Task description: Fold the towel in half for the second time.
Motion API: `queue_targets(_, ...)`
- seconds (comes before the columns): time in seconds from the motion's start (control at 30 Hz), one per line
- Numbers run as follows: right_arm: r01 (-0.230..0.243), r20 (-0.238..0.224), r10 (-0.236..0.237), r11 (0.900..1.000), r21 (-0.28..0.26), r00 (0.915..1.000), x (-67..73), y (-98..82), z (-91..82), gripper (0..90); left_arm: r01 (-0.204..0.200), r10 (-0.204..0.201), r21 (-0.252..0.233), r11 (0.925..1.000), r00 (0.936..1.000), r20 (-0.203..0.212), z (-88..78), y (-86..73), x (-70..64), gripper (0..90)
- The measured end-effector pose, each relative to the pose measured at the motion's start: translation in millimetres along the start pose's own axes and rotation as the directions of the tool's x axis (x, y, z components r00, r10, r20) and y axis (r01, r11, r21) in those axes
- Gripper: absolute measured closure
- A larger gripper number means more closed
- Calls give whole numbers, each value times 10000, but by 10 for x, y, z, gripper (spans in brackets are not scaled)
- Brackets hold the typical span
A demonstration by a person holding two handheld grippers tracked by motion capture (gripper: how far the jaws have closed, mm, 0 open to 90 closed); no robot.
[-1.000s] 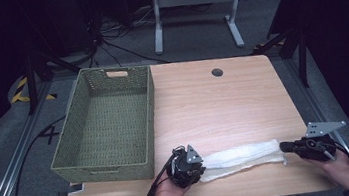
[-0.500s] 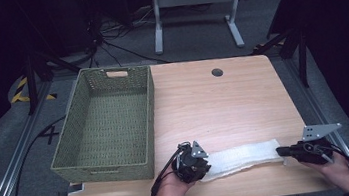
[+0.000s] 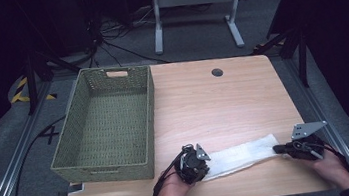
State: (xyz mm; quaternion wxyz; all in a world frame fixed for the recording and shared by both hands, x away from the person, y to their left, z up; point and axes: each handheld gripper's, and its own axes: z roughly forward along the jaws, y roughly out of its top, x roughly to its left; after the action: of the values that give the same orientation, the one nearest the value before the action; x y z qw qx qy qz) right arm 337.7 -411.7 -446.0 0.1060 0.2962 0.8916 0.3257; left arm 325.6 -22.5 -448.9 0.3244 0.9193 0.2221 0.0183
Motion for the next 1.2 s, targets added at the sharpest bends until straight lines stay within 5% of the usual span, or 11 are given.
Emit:
queue_targets(0.17,-28,-315,5,9973,-740,9995,58,106,-17,896,216,-213,-565,9982,9998,60,-72,133,56,826)
queue_targets(0.4,138,-1276,-249,9961,-876,9915,236,273,140,896,217,-221,-879,9959,9998,-32,3,343,206,884)
queue_targets(0.7,463,-1745,-582,9964,-713,9829,394,367,275,897,73,-68,-551,9985,9999,86,248,513,364,893)
queue_targets(0.97,627,-1655,-663,9977,-273,9840,408,345,344,897,-97,96,20,10000,9999,128,370,510,330,893)
queue_targets(1.2,707,-1314,-736,9971,-267,9886,341,404,386,897,-199,199,-8,9998,9995,228,346,452,309,892)
